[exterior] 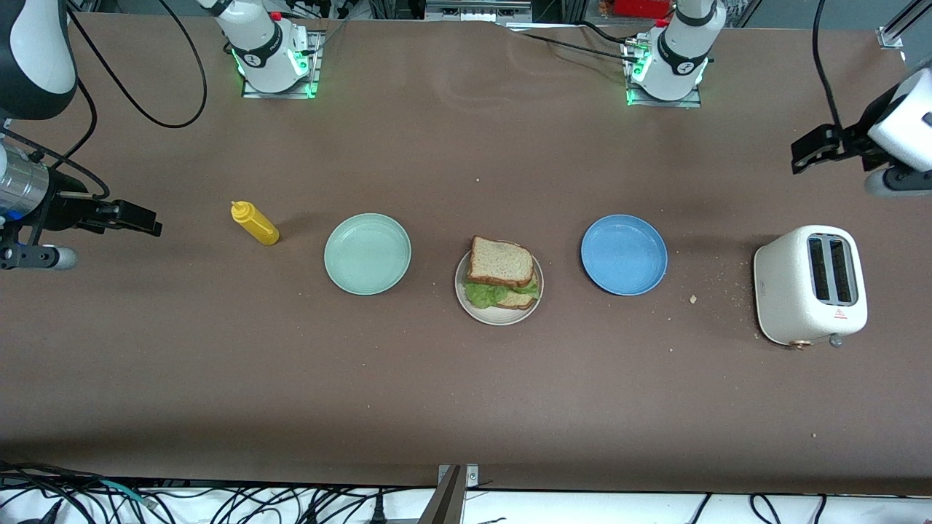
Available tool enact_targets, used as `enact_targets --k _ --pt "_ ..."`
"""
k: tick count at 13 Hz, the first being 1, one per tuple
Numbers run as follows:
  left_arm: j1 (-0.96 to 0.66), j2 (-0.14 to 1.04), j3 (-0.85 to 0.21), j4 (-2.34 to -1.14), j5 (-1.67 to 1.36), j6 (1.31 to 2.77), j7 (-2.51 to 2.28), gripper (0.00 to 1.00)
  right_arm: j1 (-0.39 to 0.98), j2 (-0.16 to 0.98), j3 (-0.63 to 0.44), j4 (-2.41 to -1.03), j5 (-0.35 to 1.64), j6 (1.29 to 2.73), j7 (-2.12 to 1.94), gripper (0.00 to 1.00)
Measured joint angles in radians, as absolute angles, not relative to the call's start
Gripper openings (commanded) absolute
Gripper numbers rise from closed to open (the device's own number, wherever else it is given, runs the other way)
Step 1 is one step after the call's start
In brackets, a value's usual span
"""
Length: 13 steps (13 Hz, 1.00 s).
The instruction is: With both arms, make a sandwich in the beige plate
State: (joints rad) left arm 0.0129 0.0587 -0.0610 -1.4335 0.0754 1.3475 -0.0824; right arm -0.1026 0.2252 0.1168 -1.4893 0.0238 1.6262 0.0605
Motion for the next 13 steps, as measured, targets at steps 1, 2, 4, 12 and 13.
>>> enact_targets --k 1,2,4,12,13 --pt "-0.004 0.044 -0.032 -1.434 0.07 1.334 -0.082 1.0 -0.103 0.225 0.117 -1.489 0.024 1.626 0.061 1.0" --pt "-0.014 0.03 -0.017 -1.435 0.069 1.325 -0.082 1.0 -0.102 0.225 0.117 -1.489 0.024 1.626 0.061 1.0" --pt "-0.022 0.001 -0.013 -1.435 0.069 1.311 -0.082 1.0 -0.102 0.225 0.117 -1.489 0.024 1.626 0.061 1.0" --pt "-0.057 -0.02 0.082 -1.482 0.002 1.357 -0.028 1.0 -0.102 0.225 0.117 -1.489 0.024 1.626 0.06 1.0" --pt "-0.058 -0.022 0.098 -1.483 -0.016 1.363 -0.024 1.0 -0.102 0.225 0.117 -1.489 0.024 1.626 0.061 1.0"
